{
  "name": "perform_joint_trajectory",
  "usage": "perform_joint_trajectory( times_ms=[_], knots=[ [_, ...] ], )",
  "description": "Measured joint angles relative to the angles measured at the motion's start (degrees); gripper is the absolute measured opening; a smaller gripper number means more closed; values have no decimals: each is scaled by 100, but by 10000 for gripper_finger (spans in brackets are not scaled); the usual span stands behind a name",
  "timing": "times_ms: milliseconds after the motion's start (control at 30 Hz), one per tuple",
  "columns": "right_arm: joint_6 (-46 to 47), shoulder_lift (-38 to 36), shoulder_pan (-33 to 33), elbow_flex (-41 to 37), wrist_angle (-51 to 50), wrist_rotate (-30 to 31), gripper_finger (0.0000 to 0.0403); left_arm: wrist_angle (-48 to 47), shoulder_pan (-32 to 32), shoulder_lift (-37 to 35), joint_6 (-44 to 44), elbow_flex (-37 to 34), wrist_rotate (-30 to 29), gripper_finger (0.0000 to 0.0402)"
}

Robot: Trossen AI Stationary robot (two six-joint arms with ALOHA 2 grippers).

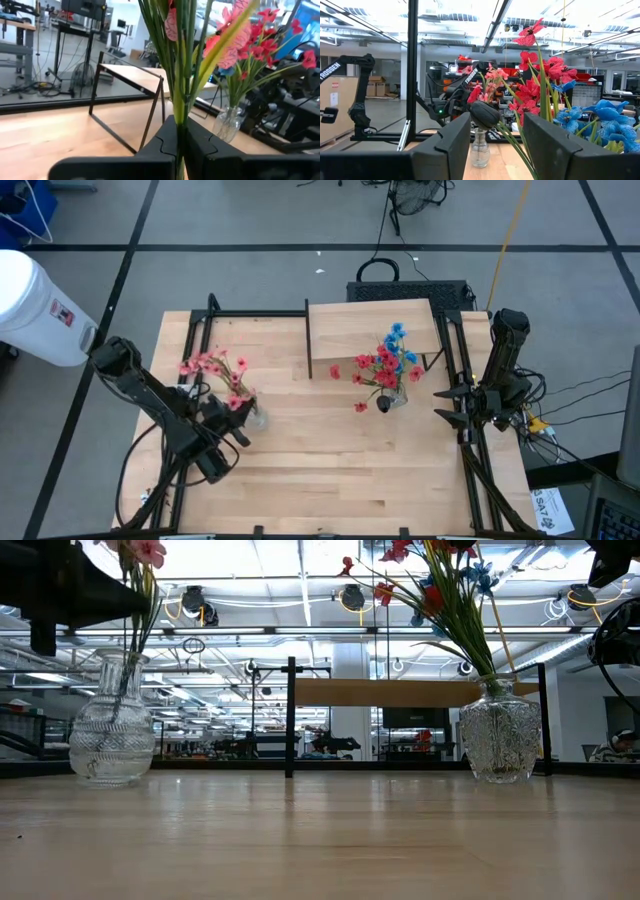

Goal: Pick and place flowers into a vace then onto a shelf
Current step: Put the pink flowers into the left transparent vase

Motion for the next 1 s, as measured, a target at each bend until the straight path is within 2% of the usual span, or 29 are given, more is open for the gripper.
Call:
perform_joint_trajectory(
  times_ms=[200, 400, 633, 767, 1000],
  knots=[
    [0, 0, 2, 0, -34, -2, 177, 864, 0, -2, 579, -210, -28, 22],
    [0, -2, 2, 0, -50, 0, 176, 926, 0, 8, 747, -228, 238, 26],
    [0, 0, 1, 0, -59, -1, 177, 964, -11, 8, 875, -228, 216, 30],
    [0, 0, 0, 0, -62, 0, 177, 1010, -13, 19, 877, -236, 253, 64],
    [0, 0, 2, 0, -63, 0, 175, 1116, -27, 19, 1013, -236, 280, 161]
  ],
)
